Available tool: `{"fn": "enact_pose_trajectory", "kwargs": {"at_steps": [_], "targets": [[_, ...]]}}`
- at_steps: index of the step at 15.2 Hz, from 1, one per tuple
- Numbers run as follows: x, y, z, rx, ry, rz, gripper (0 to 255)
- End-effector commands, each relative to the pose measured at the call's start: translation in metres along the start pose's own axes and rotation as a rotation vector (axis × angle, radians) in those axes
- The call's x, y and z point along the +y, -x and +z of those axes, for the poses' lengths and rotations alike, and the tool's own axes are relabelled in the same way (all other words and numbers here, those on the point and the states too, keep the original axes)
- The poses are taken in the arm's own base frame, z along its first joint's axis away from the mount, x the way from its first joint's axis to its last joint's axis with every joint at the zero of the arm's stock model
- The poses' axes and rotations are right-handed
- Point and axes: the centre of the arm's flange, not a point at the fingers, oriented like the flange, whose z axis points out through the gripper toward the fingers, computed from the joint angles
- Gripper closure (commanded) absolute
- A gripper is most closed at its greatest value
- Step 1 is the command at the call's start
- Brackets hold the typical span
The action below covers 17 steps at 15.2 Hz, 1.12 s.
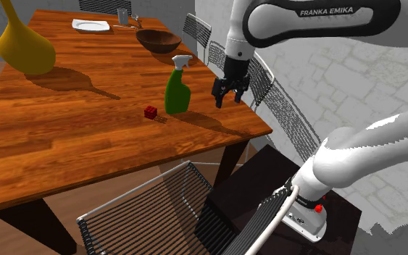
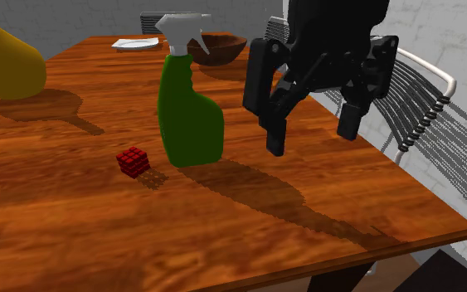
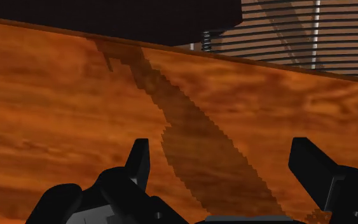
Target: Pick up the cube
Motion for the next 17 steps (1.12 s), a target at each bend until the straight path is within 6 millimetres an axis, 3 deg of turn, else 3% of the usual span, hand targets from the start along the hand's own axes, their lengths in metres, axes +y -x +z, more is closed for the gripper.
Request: {"fn": "enact_pose_trajectory", "kwargs": {"at_steps": [1,17], "targets": [[-0.022,-0.016,0.010,0.013,0.000,0.016,0],[-0.173,-0.146,0.051,0.114,0.015,0.138,0]]}}
